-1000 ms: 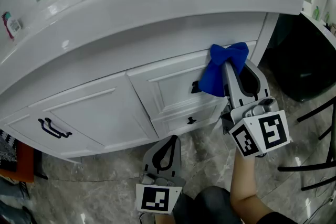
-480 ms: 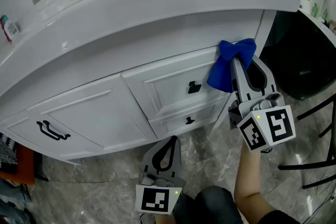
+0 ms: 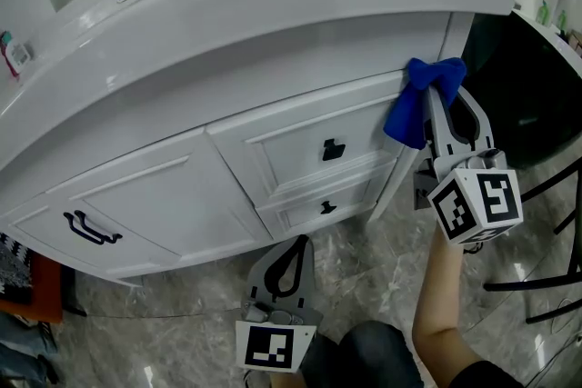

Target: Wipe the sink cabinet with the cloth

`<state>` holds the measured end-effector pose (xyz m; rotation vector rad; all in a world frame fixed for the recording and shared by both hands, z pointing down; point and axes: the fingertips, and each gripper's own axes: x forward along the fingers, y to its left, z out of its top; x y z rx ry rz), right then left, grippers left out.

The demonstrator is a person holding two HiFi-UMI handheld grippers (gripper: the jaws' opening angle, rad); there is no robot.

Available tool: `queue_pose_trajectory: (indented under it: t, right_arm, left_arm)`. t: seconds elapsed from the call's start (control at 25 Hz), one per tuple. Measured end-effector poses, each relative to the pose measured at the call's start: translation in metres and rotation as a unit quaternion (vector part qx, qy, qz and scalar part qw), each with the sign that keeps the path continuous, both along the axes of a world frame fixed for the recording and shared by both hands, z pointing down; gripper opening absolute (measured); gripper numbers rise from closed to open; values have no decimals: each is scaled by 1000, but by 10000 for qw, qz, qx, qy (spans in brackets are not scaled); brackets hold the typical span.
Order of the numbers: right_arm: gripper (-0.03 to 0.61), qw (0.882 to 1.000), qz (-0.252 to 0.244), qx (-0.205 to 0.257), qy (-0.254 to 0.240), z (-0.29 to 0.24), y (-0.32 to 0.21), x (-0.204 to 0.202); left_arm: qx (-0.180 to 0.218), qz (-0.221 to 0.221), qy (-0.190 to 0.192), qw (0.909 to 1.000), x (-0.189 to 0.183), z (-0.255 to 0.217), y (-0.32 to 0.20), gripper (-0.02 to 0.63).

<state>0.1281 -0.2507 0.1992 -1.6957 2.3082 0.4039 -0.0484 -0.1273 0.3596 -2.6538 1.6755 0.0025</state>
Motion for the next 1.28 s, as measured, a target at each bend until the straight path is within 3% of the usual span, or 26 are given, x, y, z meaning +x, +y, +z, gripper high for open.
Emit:
queue_pose_trajectory:
  t: [0.44,0.68,0.96,1.28]
  right_arm:
    - [58,9999,63,-71,-46,-2,8,-5]
    - [58,9958,-917,25,59,7,52,-78]
    - [58,9792,-1987,-7,397,20,78,-177]
    - [58,9695,-2412,-235,362,38,82,-222]
  left_arm:
    - [59,-54,26,10000,-3,-4,2,5]
    - [69,-207,-65,9997,-11,-3,2,5]
    - [-3,-409,-28,9992,-28,-1,3,5]
    - [8,-625,14,9980,-45,0,5,5]
